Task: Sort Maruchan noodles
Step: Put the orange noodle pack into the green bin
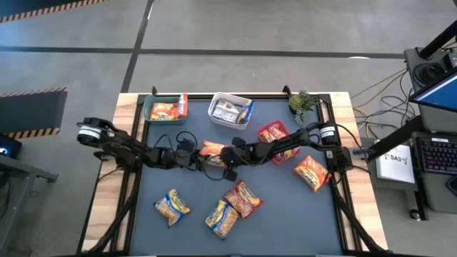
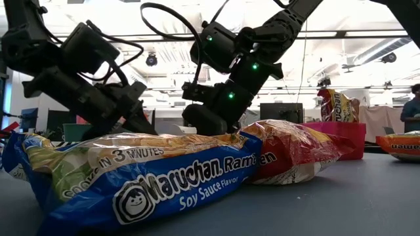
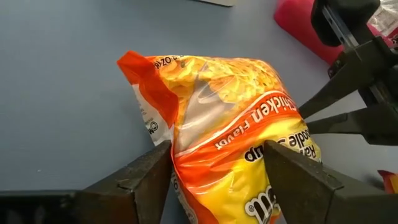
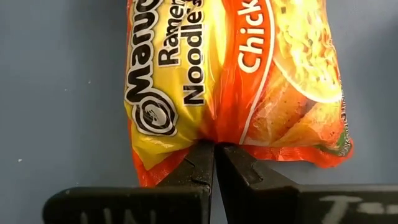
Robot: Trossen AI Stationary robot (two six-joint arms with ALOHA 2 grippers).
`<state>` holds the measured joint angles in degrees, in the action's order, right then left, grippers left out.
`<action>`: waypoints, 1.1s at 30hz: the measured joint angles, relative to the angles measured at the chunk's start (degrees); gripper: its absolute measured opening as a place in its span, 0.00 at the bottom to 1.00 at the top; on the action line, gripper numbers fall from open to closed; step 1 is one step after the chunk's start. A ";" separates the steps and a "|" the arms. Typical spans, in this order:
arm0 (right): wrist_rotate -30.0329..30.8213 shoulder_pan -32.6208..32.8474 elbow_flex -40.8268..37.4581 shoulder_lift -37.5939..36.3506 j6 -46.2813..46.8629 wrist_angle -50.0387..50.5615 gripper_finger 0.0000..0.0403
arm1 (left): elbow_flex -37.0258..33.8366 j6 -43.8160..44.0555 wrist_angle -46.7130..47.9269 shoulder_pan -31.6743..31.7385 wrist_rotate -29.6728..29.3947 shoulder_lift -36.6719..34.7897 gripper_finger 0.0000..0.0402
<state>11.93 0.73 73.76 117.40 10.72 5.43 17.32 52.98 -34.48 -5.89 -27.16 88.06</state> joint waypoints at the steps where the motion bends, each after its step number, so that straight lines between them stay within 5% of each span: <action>1: -0.16 0.02 0.00 -0.59 -0.05 0.04 0.02 | -0.04 -0.23 0.30 0.00 0.11 -0.40 0.57; 18: -0.84 -0.02 -0.24 -6.63 4.60 4.82 0.21 | -0.09 -0.80 2.17 -0.15 0.01 -2.09 0.32; 33: -0.11 -0.66 0.13 -14.89 4.82 5.90 0.17 | -0.15 -4.86 12.11 -0.20 1.10 -16.07 0.20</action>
<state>11.82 0.08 73.89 102.51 15.54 11.33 17.17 48.12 -22.37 -6.09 -26.06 71.99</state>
